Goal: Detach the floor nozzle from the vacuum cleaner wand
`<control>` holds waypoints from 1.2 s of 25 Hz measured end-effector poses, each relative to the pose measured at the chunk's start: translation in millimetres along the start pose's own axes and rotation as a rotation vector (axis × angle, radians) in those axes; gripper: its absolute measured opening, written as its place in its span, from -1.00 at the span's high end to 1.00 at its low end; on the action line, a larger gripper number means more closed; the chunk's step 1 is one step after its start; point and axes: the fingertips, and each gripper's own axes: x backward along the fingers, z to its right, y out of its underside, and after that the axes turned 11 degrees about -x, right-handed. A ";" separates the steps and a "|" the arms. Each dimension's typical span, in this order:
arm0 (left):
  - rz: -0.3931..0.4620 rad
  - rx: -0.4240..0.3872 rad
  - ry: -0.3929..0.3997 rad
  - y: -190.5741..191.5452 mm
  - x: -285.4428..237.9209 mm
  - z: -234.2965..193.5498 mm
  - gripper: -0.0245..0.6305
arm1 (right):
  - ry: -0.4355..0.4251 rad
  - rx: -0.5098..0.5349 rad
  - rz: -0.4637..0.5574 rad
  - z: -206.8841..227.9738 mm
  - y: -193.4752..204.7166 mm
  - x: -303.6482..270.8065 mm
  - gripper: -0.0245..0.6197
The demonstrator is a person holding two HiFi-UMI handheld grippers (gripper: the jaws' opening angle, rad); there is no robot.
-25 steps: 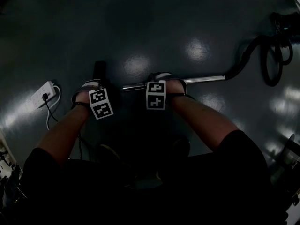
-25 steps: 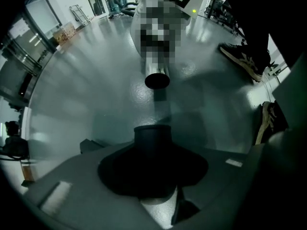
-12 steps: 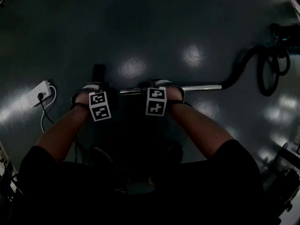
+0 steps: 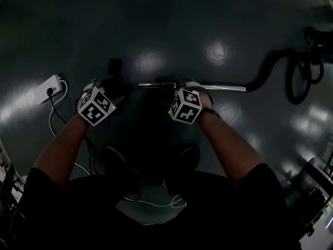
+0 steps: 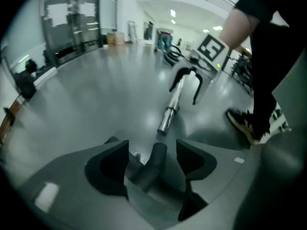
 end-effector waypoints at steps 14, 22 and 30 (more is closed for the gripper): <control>0.214 0.581 -0.332 -129.7 434.6 55.6 -0.03 | 0.078 -0.817 0.167 -115.6 -32.5 404.0 -0.14; 0.511 0.780 -0.578 -234.0 666.9 101.3 0.03 | 0.000 -0.904 0.359 -180.8 -147.5 567.8 -0.14; 0.730 0.590 -0.458 -299.4 745.4 190.1 0.18 | -0.020 -0.883 0.603 -277.2 -249.2 679.7 -0.11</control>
